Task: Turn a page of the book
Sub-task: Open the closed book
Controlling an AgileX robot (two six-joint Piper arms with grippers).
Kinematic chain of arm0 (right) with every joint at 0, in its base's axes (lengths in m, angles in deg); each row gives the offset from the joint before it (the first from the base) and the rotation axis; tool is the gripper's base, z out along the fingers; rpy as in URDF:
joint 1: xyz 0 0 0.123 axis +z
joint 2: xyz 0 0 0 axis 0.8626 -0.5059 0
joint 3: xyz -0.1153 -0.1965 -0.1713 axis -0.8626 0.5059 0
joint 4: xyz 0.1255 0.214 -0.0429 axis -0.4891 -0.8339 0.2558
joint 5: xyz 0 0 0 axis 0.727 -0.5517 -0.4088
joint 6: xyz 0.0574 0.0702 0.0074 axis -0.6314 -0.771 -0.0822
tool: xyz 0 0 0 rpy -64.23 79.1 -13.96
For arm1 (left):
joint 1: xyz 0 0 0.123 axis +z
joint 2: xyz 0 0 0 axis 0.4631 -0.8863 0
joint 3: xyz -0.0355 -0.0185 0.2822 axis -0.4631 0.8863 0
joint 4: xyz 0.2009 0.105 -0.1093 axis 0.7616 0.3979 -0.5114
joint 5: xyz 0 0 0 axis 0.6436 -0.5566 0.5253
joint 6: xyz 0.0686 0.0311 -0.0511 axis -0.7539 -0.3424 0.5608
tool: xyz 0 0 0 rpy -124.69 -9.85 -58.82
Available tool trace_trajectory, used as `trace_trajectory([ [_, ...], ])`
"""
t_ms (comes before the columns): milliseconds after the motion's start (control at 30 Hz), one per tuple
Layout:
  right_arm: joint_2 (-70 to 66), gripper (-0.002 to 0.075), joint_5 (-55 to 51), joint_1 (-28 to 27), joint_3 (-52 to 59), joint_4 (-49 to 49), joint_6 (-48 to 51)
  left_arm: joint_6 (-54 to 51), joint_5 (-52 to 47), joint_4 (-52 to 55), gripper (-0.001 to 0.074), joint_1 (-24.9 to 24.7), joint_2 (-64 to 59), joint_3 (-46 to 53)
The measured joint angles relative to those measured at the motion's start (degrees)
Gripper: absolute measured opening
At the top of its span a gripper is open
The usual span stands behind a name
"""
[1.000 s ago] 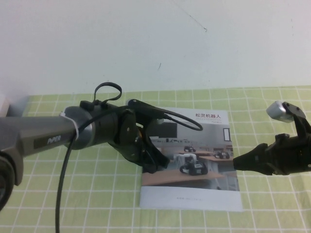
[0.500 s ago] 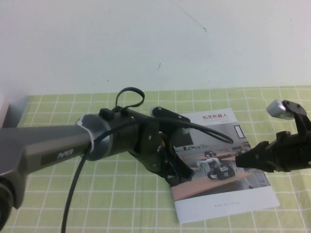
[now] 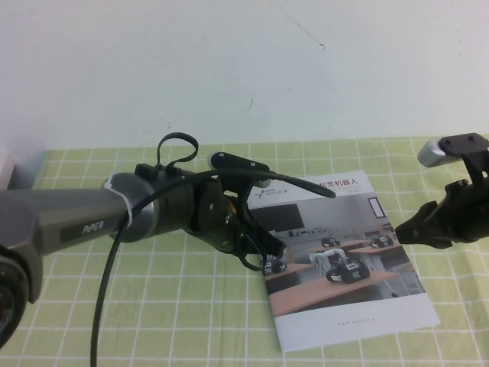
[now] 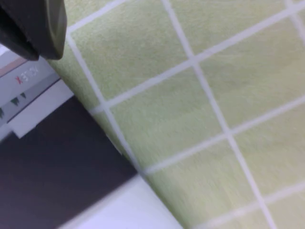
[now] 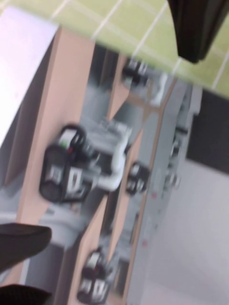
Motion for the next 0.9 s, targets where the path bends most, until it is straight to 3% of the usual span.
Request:
trace_trajectory([
  [300,-0.1,0.0232,4.2,0.0,-0.1,4.4,-2.0,-9.4,0.9,-10.9,-0.0004,-1.1,-1.2,0.0],
  [467,-1.0,0.0438,4.8,0.0,-0.1,5.3,-2.1,-12.5,0.4,-14.6,-0.0004,-1.1,-2.5,-0.1],
  [567,-2.1,0.0497,5.0,0.0,-0.1,5.7,-2.4,-15.0,0.4,-17.1,-0.0004,-1.1,-2.5,-0.1],
  [900,-5.8,0.0517,5.9,0.0,-0.2,5.7,-2.6,-16.8,0.0,-19.3,-0.0004,-0.9,-3.0,-0.3],
])
